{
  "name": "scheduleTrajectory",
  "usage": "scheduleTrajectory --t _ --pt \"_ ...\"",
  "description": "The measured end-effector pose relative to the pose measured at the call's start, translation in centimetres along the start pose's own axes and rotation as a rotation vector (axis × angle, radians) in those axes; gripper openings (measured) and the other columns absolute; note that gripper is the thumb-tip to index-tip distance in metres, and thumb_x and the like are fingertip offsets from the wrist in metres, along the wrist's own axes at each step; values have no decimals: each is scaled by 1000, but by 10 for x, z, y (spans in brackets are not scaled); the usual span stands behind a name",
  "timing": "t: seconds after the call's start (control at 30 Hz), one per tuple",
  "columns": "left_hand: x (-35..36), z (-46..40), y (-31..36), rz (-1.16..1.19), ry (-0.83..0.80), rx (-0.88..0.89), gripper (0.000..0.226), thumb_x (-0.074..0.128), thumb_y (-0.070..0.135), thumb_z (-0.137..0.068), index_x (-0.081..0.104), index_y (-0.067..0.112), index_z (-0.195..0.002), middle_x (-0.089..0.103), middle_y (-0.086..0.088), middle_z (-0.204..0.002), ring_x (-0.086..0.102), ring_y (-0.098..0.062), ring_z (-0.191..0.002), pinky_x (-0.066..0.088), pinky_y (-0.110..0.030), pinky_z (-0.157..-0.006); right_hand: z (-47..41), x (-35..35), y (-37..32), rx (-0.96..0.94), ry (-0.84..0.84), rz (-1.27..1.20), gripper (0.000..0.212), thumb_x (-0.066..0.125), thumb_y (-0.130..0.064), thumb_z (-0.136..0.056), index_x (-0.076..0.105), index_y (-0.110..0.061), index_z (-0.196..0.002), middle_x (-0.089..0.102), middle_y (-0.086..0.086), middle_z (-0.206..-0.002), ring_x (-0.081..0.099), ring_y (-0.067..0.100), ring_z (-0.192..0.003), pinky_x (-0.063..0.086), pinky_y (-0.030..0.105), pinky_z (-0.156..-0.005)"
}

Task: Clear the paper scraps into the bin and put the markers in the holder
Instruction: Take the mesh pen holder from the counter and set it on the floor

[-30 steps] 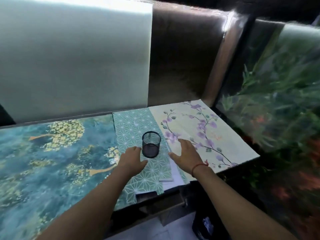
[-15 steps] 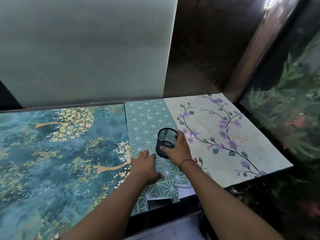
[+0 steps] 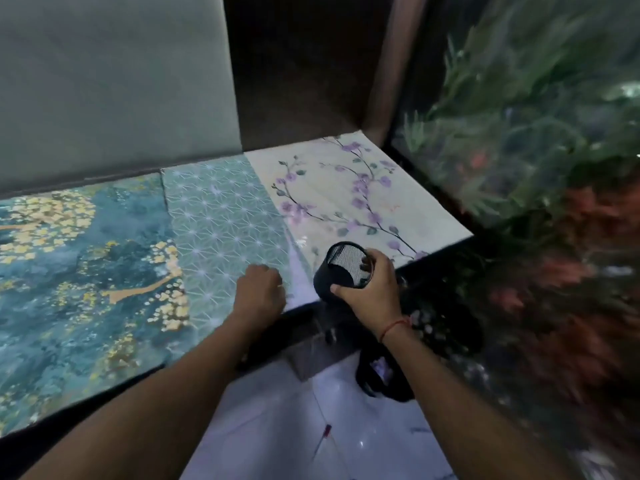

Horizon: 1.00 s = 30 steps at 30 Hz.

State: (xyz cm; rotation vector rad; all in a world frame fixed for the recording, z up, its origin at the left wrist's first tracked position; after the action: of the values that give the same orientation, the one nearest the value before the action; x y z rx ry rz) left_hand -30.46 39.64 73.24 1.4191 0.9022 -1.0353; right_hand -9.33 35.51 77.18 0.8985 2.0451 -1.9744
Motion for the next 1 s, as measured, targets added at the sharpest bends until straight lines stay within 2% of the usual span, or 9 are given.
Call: scheduleTrajectory --t 0.03,0.1,0.17,0.23,0.4,0.53,0.67,0.87,1.0 --pt "9 12 21 45 39 90 12 60 17 -79 65 7 -80 65 -13 -91 52 -35 -96 47 -42 -77 8 -18 12 -8 27 -1 85 92 -13 -53 49 -9 -126 45 4 -120 48 11 -102 37 6 -89" --pt "35 39 64 74 47 284 22 63 25 -81 57 9 -68 61 -12 -77 53 -35 -84 46 -42 -68 28 -52 42 -4 50 -3 83 91 -9 -52 51 -6 -125 44 4 -119 48 10 -101 33 -3 -83" --pt "63 60 94 54 11 438 28 57 34 -82 49 15 -64 55 -9 -71 52 -32 -75 46 -42 -62 49 -78 73 0 61 19 81 91 -8 -53 52 -6 -124 45 5 -120 49 12 -100 32 -6 -80" --pt "98 78 112 66 -61 513 31 49 41 -82 48 16 -63 53 -6 -70 51 -30 -74 48 -43 -63 69 -96 110 19 62 53 81 90 -9 -53 53 -6 -125 45 6 -121 50 13 -101 32 -4 -81" --pt "217 131 127 110 -253 427 30 61 38 -86 49 16 -68 52 -3 -79 50 -25 -86 43 -34 -71 128 -105 240 169 29 90 84 90 -10 -54 50 -10 -128 42 2 -123 49 15 -106 43 24 -93" --pt "345 159 106 153 -324 323 23 62 37 -88 65 15 -93 62 -5 -98 56 -24 -96 45 -31 -78 169 -71 362 221 -28 85 84 89 -8 -59 46 -8 -131 40 0 -124 45 11 -109 37 17 -92" --pt "487 182 68 88 -301 231 38 58 34 -90 54 18 -125 62 -5 -117 53 -27 -111 46 -36 -88 206 -11 492 246 -15 50 75 87 -6 -58 50 -9 -123 40 -1 -113 46 8 -98 39 13 -87" --pt "668 204 20 -85 -359 114 44 55 35 -91 47 20 -131 58 -4 -121 52 -25 -112 47 -35 -87 252 78 667 277 -31 76 81 91 -24 -50 51 -13 -120 44 -4 -112 50 11 -100 47 25 -87" --pt "754 208 -10 -191 -377 33 66 60 43 -87 34 10 -139 42 -11 -135 43 -29 -122 44 -43 -93 263 115 735 239 -64 106 85 92 -24 -49 50 -12 -122 46 -2 -115 49 9 -99 47 23 -88"
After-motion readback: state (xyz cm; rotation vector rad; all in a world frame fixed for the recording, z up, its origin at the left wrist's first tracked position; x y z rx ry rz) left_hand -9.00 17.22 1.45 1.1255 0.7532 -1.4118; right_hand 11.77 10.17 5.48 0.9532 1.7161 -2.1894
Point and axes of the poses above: each hand's wrist, its own z-axis away from the middle knuckle, its own x-axis out of the palm, y = z × x, the point moved 2 cm from there along -z, towards the middle knuckle
